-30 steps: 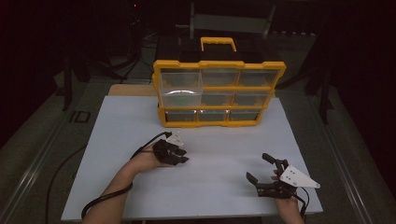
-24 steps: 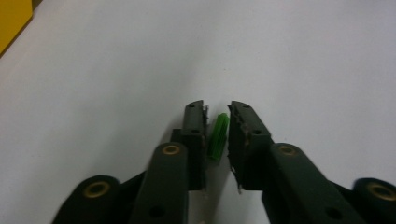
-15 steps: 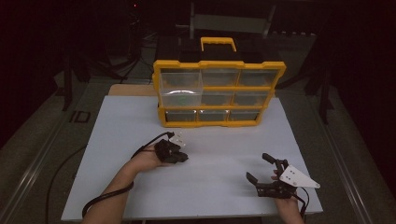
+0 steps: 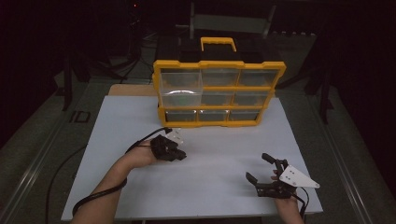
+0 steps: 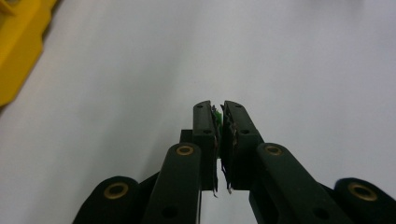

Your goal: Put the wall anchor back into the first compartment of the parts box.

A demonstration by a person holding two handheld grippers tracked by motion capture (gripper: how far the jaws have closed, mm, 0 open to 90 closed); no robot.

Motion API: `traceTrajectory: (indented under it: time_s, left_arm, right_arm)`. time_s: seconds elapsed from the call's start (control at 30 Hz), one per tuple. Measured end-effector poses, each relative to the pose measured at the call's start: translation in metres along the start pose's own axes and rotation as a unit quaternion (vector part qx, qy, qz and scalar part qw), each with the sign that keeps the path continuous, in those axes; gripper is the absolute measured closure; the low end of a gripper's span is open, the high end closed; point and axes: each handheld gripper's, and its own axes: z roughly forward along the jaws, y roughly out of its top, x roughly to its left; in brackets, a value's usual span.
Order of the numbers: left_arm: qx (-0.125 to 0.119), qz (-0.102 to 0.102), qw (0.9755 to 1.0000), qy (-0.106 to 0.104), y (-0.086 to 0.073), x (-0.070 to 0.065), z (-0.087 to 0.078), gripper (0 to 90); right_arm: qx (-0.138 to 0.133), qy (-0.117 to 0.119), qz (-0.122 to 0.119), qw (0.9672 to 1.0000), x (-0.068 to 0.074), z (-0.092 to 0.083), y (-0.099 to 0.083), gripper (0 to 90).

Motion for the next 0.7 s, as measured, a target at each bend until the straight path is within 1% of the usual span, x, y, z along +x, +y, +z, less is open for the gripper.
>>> traceTrajectory:
  time_s: [0.03, 0.1, 0.13, 0.2, 0.23, 0.27, 0.3, 0.37, 0.4, 0.43, 0.63, 0.7]
  left_arm:
    - [0.001, 0.006, 1.0000, 0.001, 0.001, -0.001, -0.003, 84.3]
    - [0.003, 0.011, 0.9999, -0.001, 0.005, -0.003, -0.009, 84.3]
    - [0.001, 0.010, 0.9999, 0.001, 0.006, -0.004, -0.012, 84.3]
    - [-0.003, 0.014, 0.9999, -0.003, 0.009, -0.005, -0.019, 84.3]
    - [-0.005, 0.016, 0.9999, 0.001, 0.010, -0.005, -0.022, 84.3]
    - [-0.005, 0.014, 0.9999, -0.002, 0.013, -0.006, -0.026, 84.3]
    - [-0.004, 0.019, 0.9998, 0.000, 0.014, -0.007, -0.028, 84.3]
    - [-0.001, 0.021, 0.9998, -0.002, 0.017, -0.008, -0.033, 84.3]
    - [0.000, 0.027, 0.9996, 0.000, 0.019, -0.011, -0.035, 84.3]
    - [0.002, 0.029, 0.9996, 0.000, 0.021, -0.012, -0.038, 84.3]
    - [-0.006, 0.042, 0.9991, -0.003, 0.031, -0.019, -0.054, 84.3]
    - [-0.008, 0.048, 0.9988, -0.001, 0.035, -0.021, -0.061, 84.3]
  right_arm:
    - [0.000, 0.000, 0.000, 1.0000, 0.000, 0.000, 0.000, 8.9]
    - [0.000, 0.000, -0.001, 1.0000, -0.001, 0.000, 0.000, 8.9]
    - [0.000, 0.000, -0.001, 1.0000, -0.001, 0.000, 0.000, 8.9]
    - [0.000, -0.001, 0.000, 1.0000, -0.001, 0.000, 0.000, 8.9]
    - [0.000, -0.001, 0.001, 1.0000, 0.000, 0.000, 0.000, 8.9]
    - [-0.001, -0.001, 0.000, 1.0000, -0.001, 0.000, 0.000, 8.9]
    - [-0.001, -0.001, 0.002, 1.0000, 0.000, 0.000, 0.000, 8.9]
    - [-0.001, -0.001, 0.000, 1.0000, -0.001, 0.000, 0.000, 8.9]
    - [-0.001, -0.001, 0.001, 1.0000, -0.001, -0.001, 0.000, 8.9]
    - [-0.001, -0.001, 0.000, 1.0000, -0.001, -0.001, 0.000, 8.9]
    - [-0.003, -0.001, 0.002, 1.0000, 0.000, -0.001, 0.001, 8.9]
    - [-0.002, -0.002, 0.001, 1.0000, 0.000, -0.001, 0.001, 8.9]
